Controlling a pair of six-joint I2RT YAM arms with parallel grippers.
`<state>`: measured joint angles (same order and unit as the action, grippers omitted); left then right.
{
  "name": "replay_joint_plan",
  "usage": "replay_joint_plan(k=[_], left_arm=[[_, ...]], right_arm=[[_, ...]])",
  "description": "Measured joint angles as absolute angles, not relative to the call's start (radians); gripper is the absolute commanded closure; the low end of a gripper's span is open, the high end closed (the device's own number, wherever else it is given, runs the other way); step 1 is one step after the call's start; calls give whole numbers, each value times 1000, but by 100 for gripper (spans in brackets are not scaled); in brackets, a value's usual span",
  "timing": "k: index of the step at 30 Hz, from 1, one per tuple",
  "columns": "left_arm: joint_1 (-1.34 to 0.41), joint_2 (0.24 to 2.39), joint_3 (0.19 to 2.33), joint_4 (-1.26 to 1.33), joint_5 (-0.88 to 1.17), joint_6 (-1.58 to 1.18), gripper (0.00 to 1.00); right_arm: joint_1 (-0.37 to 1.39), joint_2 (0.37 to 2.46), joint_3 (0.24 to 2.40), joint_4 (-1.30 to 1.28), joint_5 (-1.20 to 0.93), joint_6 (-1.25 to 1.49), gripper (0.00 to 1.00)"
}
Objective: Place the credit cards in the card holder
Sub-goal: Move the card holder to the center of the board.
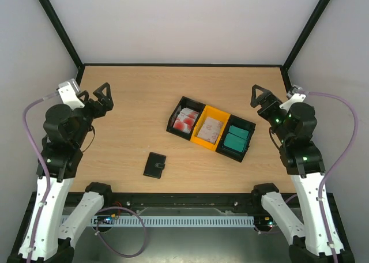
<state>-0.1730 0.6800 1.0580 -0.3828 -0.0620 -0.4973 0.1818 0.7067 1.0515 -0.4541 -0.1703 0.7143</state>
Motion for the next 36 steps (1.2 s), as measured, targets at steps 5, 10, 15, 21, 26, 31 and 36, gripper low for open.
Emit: replay_joint_plan(k=[5, 10, 15, 21, 26, 31, 36], left_arm=[[-125, 694, 1023, -342, 37, -503, 1], [-117, 694, 978, -307, 119, -510, 0], [-113, 730, 882, -233, 303, -524, 7], [-201, 884, 782, -215, 439, -543, 11], [-374, 991, 753, -273, 385, -558, 11], [-511, 1081, 743, -362, 264, -603, 13], [-530, 1089, 654, -436, 181, -683, 21]], right_arm=[[97, 723, 997, -398, -347, 709, 3], [60, 751, 933, -327, -539, 706, 2], [84, 800, 819, -202, -677, 750, 1], [325, 968, 775, -121, -656, 787, 4], [566, 1123, 777, -68, -570, 822, 12], [790, 1283, 802, -82, -436, 834, 18], [964, 1394, 811, -109, -331, 848, 25]])
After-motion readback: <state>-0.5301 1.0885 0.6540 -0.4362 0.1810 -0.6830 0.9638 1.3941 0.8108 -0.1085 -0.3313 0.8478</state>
